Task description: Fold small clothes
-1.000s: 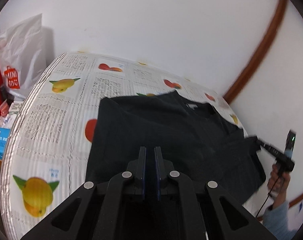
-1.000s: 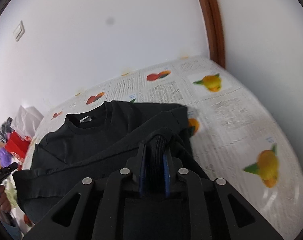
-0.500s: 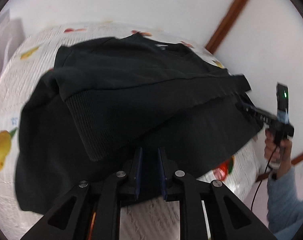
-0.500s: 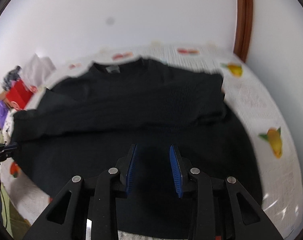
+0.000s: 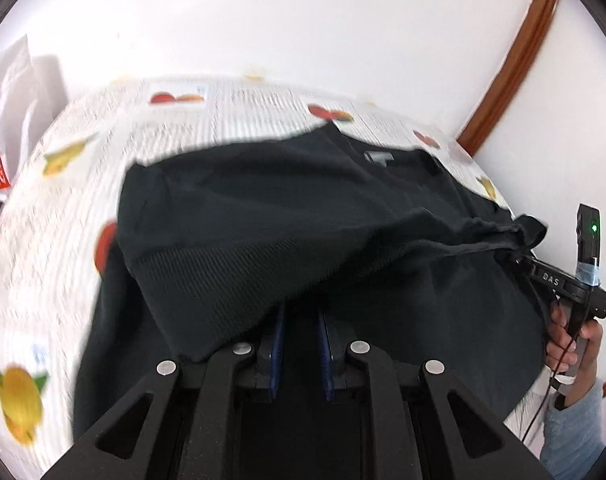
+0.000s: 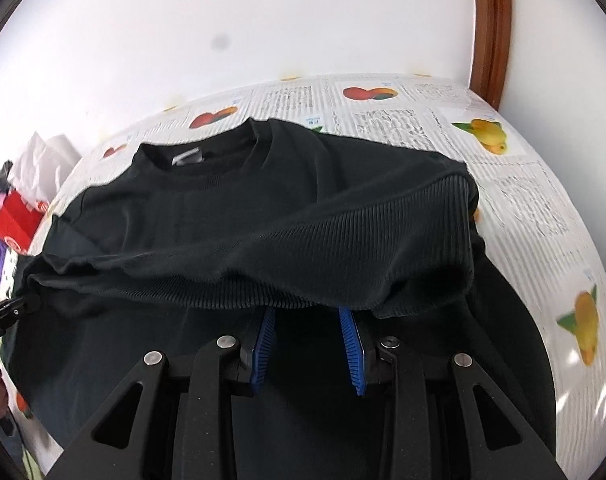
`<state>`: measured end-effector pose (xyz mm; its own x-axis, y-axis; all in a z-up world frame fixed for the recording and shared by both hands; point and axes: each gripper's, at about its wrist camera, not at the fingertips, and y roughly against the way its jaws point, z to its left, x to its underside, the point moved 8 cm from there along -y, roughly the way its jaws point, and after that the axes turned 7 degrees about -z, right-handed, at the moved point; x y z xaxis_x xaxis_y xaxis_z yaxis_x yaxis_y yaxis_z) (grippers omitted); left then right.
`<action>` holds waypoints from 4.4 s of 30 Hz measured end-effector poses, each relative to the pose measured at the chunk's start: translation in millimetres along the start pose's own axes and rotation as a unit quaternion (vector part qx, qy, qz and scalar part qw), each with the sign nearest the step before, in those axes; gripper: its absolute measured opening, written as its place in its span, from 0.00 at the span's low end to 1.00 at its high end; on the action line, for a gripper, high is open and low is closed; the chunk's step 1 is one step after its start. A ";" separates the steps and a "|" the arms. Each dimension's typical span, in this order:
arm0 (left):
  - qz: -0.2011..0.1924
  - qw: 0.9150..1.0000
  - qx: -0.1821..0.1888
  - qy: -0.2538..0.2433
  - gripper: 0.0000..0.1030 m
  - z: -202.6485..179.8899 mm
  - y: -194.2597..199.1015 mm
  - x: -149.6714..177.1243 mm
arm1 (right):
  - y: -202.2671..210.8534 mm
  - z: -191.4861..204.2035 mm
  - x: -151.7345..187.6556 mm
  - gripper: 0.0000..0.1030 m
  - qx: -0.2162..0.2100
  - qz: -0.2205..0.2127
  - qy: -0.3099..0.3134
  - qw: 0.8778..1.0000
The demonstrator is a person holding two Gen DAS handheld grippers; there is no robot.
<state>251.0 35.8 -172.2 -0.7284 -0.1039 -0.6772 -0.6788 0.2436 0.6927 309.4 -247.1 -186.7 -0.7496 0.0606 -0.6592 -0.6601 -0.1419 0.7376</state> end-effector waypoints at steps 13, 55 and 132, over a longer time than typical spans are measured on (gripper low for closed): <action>-0.075 0.997 -0.025 0.017 0.17 44.7 25.3 -62.5 | 2.4 -29.6 -52.8 0.36 0.018 -0.046 0.007 0.999; -0.026 0.994 -0.105 -0.009 0.39 74.3 0.7 -26.5 | 28.4 -87.8 -23.3 0.52 0.089 -0.025 -0.010 0.996; -0.040 0.978 -0.204 0.023 0.41 154.7 86.0 89.2 | 49.2 209.5 65.5 0.56 0.016 -0.073 0.159 0.984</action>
<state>142.0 196.6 -211.4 -0.6692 -0.1520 -0.7273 -0.7070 -0.1708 0.6862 217.6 -43.1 -163.0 -0.5970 -0.2354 -0.7669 -0.7645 -0.1230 0.6328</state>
